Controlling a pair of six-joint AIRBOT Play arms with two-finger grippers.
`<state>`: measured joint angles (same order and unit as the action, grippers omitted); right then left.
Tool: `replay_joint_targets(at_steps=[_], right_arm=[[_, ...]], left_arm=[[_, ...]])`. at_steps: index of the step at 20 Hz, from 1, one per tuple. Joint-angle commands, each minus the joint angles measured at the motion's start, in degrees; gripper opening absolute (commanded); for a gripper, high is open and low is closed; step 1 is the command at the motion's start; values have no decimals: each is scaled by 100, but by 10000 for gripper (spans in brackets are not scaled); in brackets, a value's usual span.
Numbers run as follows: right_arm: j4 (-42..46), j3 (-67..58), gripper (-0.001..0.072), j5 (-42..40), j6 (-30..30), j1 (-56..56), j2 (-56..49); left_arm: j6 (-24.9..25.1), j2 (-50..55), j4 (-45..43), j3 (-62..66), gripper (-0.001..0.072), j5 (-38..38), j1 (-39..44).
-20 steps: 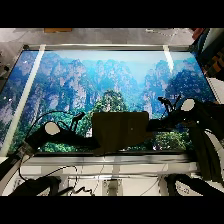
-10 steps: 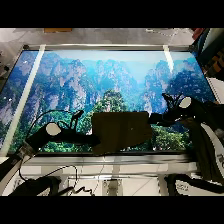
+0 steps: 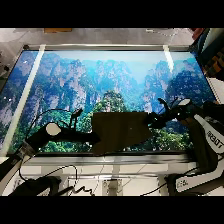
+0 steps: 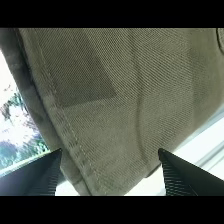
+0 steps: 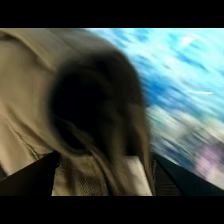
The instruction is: Fold the clothes and pants, and hang the long-sleeved shirts on hangers.
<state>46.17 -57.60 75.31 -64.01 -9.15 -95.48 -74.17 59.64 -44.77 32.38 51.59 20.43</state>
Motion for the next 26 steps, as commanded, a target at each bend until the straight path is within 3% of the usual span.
replay_joint_targets(at_steps=[1, 5, 6, 8, 9, 13, 17, 26], right_arm=[[-437, -7, 612, -179, 573, 468, -332], [-953, -22, 588, -188, 1259, 1287, -343], [-1187, -26, 491, -186, 1460, 1443, -332], [-1578, -59, 146, -208, 1690, 1700, -326], [-1720, -92, 39, -225, 1749, 1805, -326], [-1853, -573, 36, -131, 1834, 1965, -240], [-1853, -1307, 36, -26, 1338, 1473, 321], [-1738, -2653, 36, 568, -245, -1449, 2085]], left_arm=[[2, 4, -7, -2, 697, -262, 2], [2, 4, -7, -2, 697, -457, 0], [4, 4, -9, -2, 697, -472, 0], [2, 4, -81, -2, 696, -492, 0], [2, 4, -208, -2, 696, -529, 0], [2, -15, -879, 85, 696, -595, -144], [4, -280, -1123, 752, 696, -595, -474], [7, -1744, -1311, 1847, 696, -732, -778]])
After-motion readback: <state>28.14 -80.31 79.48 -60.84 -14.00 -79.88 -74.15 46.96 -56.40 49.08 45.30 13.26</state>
